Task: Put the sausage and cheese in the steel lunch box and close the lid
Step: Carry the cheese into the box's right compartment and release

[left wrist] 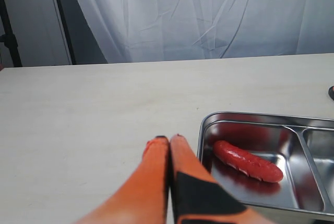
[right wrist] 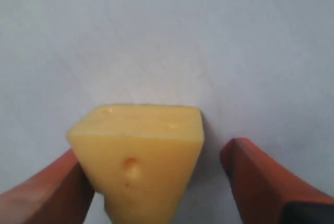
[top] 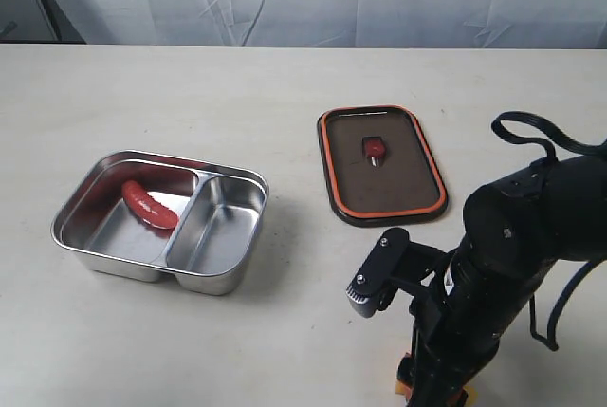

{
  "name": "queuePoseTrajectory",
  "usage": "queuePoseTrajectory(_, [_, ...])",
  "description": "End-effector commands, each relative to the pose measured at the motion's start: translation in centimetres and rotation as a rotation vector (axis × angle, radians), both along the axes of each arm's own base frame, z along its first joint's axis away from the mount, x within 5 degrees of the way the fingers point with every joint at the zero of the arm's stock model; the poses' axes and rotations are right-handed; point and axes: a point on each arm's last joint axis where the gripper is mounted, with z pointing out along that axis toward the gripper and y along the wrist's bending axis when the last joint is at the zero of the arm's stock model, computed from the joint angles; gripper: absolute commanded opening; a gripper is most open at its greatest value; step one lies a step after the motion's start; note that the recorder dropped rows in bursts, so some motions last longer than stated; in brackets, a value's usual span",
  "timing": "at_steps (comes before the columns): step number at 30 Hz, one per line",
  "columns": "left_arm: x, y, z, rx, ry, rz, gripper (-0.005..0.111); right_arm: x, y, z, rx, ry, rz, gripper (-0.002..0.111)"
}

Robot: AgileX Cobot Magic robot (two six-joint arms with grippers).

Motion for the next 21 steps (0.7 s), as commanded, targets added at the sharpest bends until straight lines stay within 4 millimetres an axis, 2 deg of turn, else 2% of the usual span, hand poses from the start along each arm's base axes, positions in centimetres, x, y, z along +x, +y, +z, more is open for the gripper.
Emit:
queuePoseTrajectory(1, [0.0, 0.0, -0.1, 0.006, -0.001, 0.002, 0.000, 0.1, 0.0, -0.4, -0.004, 0.009, -0.016, 0.052])
queuePoseTrajectory(6, [0.0, 0.0, -0.1, 0.006, -0.001, 0.002, 0.000, -0.1, 0.2, -0.1, 0.025, 0.026, -0.061, 0.004])
queuePoseTrajectory(7, [0.0, 0.0, -0.1, 0.006, -0.001, 0.002, 0.000, -0.1, 0.3, -0.1, 0.032, 0.029, -0.069, -0.001])
queuePoseTrajectory(10, [0.0, 0.0, -0.1, 0.006, -0.001, 0.002, 0.000, -0.1, 0.5, 0.7, 0.062, 0.023, -0.089, -0.001])
queuePoseTrajectory(14, [0.0, 0.0, -0.1, 0.006, -0.001, 0.002, 0.000, 0.8, 1.5, 3.3, 0.121, -0.003, -0.082, -0.001])
queuePoseTrajectory(21, [0.0, 0.0, -0.1, 0.006, -0.001, 0.002, 0.000, 4.9, 4.9, 8.9, 0.332, -0.220, -0.114, -0.001])
